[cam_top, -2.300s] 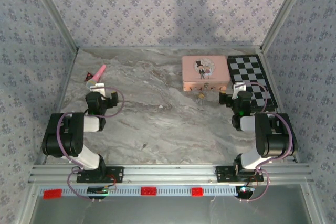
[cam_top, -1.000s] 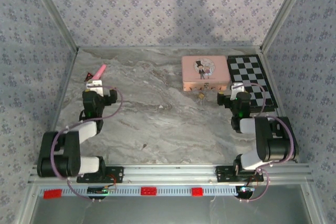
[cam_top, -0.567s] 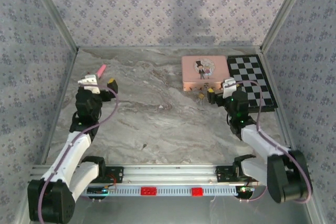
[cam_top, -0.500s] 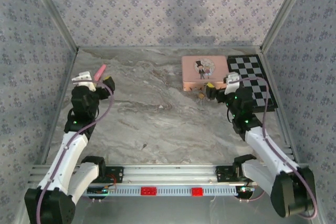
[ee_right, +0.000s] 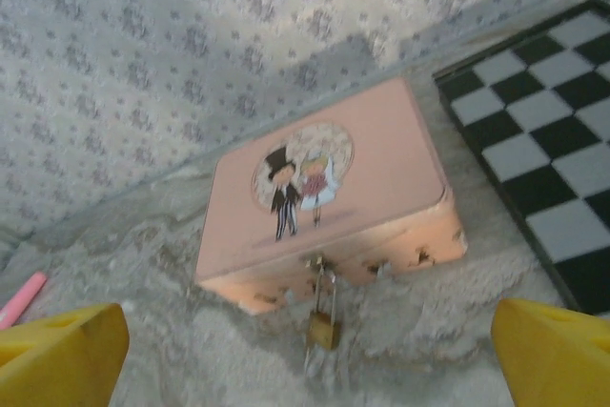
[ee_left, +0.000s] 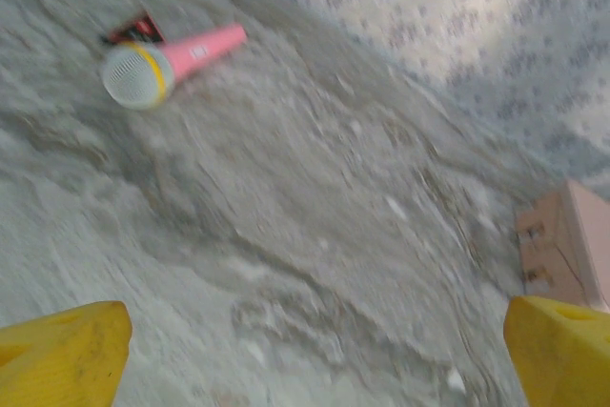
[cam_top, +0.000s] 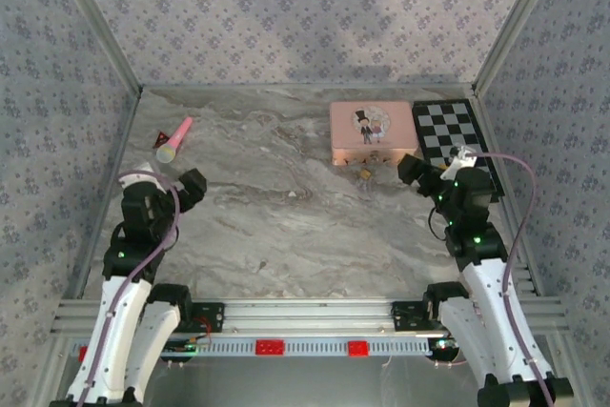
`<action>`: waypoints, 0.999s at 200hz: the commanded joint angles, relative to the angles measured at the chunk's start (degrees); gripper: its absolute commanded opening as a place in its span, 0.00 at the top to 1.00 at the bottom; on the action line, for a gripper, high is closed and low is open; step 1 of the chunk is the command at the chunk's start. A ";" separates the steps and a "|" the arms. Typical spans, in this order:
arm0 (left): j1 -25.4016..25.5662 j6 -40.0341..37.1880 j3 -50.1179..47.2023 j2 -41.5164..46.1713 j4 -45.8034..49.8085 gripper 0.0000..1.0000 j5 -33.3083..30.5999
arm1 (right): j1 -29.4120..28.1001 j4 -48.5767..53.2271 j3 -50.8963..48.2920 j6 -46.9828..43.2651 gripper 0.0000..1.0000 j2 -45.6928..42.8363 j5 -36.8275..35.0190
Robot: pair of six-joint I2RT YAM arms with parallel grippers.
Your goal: Unlock the padlock with the key
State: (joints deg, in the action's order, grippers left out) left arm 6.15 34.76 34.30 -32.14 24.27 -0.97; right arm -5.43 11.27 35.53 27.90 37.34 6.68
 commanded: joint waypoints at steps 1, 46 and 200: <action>1.70 1.16 -1.09 -0.71 1.59 0.00 10.93 | -2.89 5.38 2.32 -0.09 0.01 -0.46 5.51; 16.06 1.70 -4.54 -2.92 0.29 0.00 5.97 | -19.57 10.99 3.99 -2.79 0.01 3.92 0.38; 22.05 -5.52 -18.26 23.64 0.53 0.00 -2.59 | -58.56 11.07 20.54 -1.40 0.17 49.10 -3.53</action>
State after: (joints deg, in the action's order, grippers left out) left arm 27.88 30.94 17.21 -13.15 24.32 -1.63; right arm -63.00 21.87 51.27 26.30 81.41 1.06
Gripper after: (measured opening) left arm 0.998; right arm 0.863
